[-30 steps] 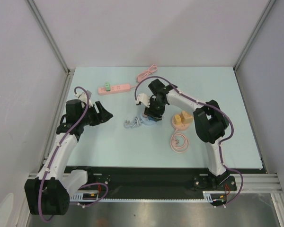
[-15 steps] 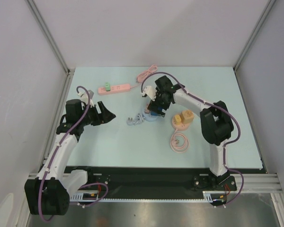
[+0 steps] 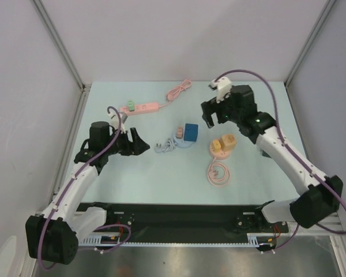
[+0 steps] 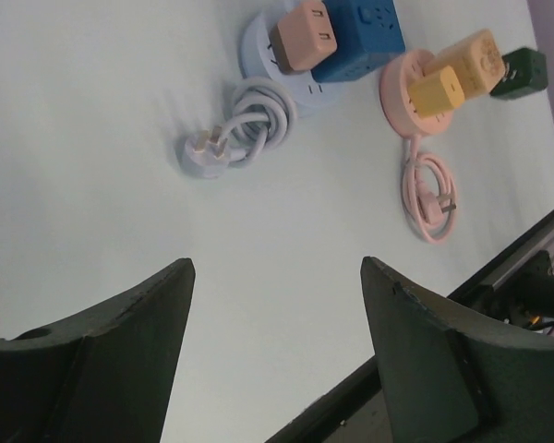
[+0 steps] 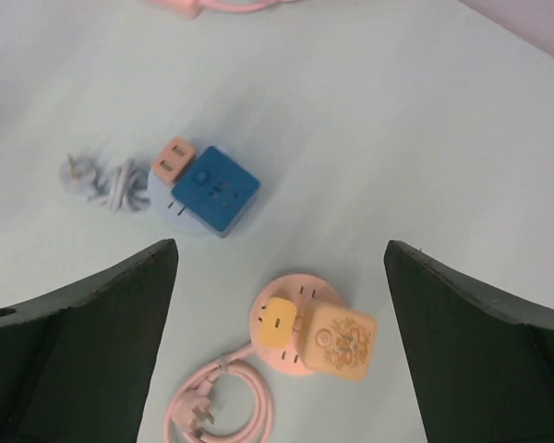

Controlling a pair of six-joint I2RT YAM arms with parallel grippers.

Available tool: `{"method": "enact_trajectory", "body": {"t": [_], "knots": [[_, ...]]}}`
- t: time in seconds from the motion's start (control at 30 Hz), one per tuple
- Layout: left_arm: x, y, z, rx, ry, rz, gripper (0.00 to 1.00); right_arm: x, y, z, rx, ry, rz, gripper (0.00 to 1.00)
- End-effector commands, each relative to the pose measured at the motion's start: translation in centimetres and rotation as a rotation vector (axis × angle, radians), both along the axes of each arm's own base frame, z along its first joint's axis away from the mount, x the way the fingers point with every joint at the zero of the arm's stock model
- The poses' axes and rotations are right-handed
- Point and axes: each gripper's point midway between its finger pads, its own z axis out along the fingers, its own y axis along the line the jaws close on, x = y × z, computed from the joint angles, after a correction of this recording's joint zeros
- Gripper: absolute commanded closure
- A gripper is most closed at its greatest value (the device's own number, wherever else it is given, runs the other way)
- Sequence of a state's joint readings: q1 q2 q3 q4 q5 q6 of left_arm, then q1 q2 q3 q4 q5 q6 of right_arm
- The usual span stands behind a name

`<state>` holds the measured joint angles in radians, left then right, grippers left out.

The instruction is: Insert the plug

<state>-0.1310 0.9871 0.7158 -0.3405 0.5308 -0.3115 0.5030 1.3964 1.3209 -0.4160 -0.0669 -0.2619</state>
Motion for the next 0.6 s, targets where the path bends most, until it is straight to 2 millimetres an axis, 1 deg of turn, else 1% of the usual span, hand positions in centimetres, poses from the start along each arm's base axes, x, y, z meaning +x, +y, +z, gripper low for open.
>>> {"method": "enact_trajectory", "body": {"t": [0.0,0.03,0.07,0.1,0.13,0.17,0.2,0.23,0.27,0.3,0.33,0.37,0.43,0.47,0.5,0.53,0.57], "knots": [[-0.1,-1.4,2.4,0.068,-0.115,-0.063,0.22,-0.2,-5.1,0.5,0.304,0.145,-0.344,0.0],[-0.3,-1.7,2.5,0.084,-0.12,-0.072,0.22,-0.8,-5.3,0.3,0.372,0.199,-0.346,0.0],[-0.7,-2.0,2.4,0.109,-0.123,-0.083,0.22,-1.1,-6.1,0.1,0.403,0.22,-0.353,0.0],[-1.0,-2.8,2.8,0.125,-0.138,-0.104,0.22,-1.8,-7.3,0.1,0.437,0.23,-0.381,0.0],[-1.2,-3.0,3.0,0.134,-0.146,-0.113,0.22,-1.1,-10.2,0.0,0.457,0.214,-0.503,0.0],[-1.6,-3.4,2.9,0.14,-0.147,-0.129,0.22,-1.4,-11.8,-0.6,0.493,0.251,-0.619,0.0],[-2.0,-3.9,2.8,0.14,-0.145,-0.151,0.22,-1.5,-13.5,-0.8,0.497,0.243,-0.702,0.0],[-2.3,-4.2,2.9,0.131,-0.146,-0.166,0.22,-1.3,-17.6,-1.1,0.461,0.184,-0.906,0.0],[-2.5,-4.3,2.9,0.122,-0.141,-0.173,0.22,-2.3,-19.5,-2.1,0.452,0.217,-1.031,0.0],[-2.8,-4.4,2.4,0.119,-0.132,-0.18,0.22,-2.8,-21.1,-2.8,0.427,0.225,-1.099,0.0],[-2.8,-4.5,2.3,0.116,-0.133,-0.184,0.22,-3.9,-23.8,-4.0,0.385,0.24,-1.219,0.0],[-2.9,-4.4,2.2,0.116,-0.134,-0.185,0.21,-4.5,-25.0,-4.7,0.366,0.255,-1.271,0.0],[-3.2,-4.4,2.2,0.114,-0.136,-0.191,0.21,-5.2,-26.6,-6.4,0.288,0.292,-1.311,0.0],[-3.2,-4.4,2.4,0.113,-0.145,-0.193,0.21,-5.6,-27.0,-7.7,0.23,0.318,-1.313,0.0],[-3.3,-4.3,2.4,0.111,-0.147,-0.192,0.21,-5.9,-27.6,-8.4,0.131,0.332,-1.284,0.0],[-3.3,-4.4,2.5,0.109,-0.152,-0.195,0.21,-6.1,-28.2,-9.9,0.052,0.371,-1.28,0.02],[-3.4,-4.5,2.6,0.104,-0.152,-0.199,0.21,-6.7,-28.9,-10.9,-0.015,0.387,-1.297,0.03]]}}
